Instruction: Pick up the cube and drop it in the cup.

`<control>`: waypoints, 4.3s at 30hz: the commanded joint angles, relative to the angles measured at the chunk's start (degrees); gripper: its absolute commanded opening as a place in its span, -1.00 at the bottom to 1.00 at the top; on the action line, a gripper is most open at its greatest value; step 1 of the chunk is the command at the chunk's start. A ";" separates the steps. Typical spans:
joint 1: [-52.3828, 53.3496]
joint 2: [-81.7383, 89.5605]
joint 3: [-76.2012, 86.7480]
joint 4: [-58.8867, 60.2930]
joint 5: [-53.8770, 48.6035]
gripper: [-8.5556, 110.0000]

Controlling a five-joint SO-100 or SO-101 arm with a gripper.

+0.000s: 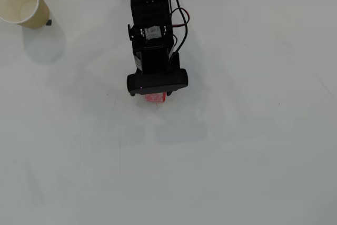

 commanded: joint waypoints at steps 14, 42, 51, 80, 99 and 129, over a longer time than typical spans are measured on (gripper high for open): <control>1.05 -6.15 -6.59 -1.93 0.18 -0.28; 1.23 -6.77 -8.88 -2.64 0.09 -0.68; 2.11 -4.31 -8.79 -2.37 0.09 -0.69; 20.04 42.36 11.78 -1.14 0.00 -0.68; 49.57 54.49 12.66 1.85 0.00 -0.69; 73.12 54.05 7.82 11.60 -0.09 -0.70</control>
